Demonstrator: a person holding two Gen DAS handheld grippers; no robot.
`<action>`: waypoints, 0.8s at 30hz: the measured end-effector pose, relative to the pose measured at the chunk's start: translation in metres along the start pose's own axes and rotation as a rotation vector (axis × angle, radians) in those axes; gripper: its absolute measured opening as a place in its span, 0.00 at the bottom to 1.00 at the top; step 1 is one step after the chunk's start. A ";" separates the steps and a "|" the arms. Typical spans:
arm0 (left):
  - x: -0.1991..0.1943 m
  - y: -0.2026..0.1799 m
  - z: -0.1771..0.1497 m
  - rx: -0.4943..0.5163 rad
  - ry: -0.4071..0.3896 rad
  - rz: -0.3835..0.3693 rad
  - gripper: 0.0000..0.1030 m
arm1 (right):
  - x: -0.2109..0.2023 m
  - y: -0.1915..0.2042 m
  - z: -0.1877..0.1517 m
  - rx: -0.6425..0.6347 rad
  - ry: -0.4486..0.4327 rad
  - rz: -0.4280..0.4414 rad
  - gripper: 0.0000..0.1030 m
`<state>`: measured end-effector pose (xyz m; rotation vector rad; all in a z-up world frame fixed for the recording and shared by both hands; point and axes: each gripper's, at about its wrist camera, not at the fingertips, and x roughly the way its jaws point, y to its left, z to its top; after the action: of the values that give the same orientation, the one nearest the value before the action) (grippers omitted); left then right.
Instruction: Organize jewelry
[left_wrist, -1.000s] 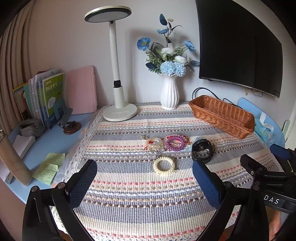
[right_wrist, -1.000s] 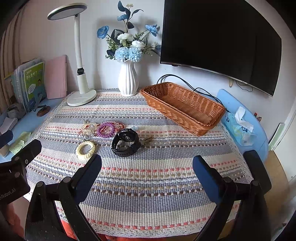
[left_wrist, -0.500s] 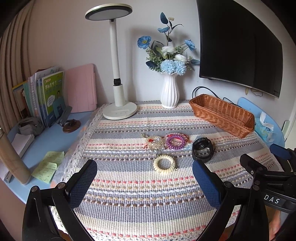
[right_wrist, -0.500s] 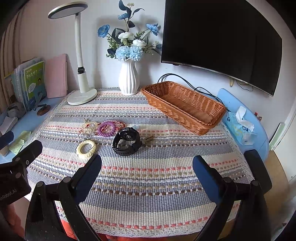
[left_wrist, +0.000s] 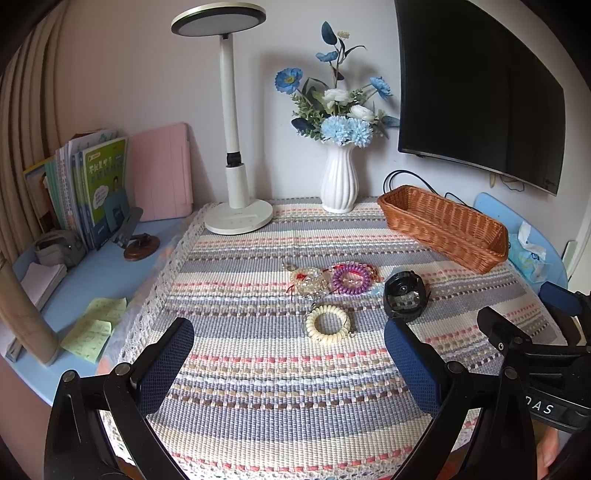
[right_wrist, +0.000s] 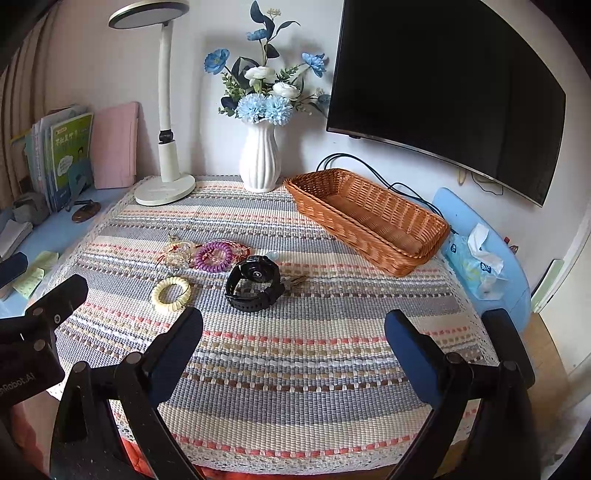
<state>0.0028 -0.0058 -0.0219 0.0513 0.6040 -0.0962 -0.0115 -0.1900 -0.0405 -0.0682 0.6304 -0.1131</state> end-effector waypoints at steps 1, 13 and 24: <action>0.000 0.000 0.000 0.001 0.000 0.001 0.99 | 0.000 0.000 0.000 0.000 0.001 0.000 0.97; 0.002 0.000 -0.001 -0.002 0.003 0.010 0.99 | 0.004 -0.001 -0.002 0.006 0.011 0.001 0.97; 0.006 0.002 0.000 0.002 0.009 0.008 0.99 | 0.008 -0.001 -0.002 -0.001 0.021 0.005 0.97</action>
<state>0.0078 -0.0041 -0.0255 0.0565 0.6130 -0.0887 -0.0061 -0.1922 -0.0467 -0.0661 0.6515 -0.1091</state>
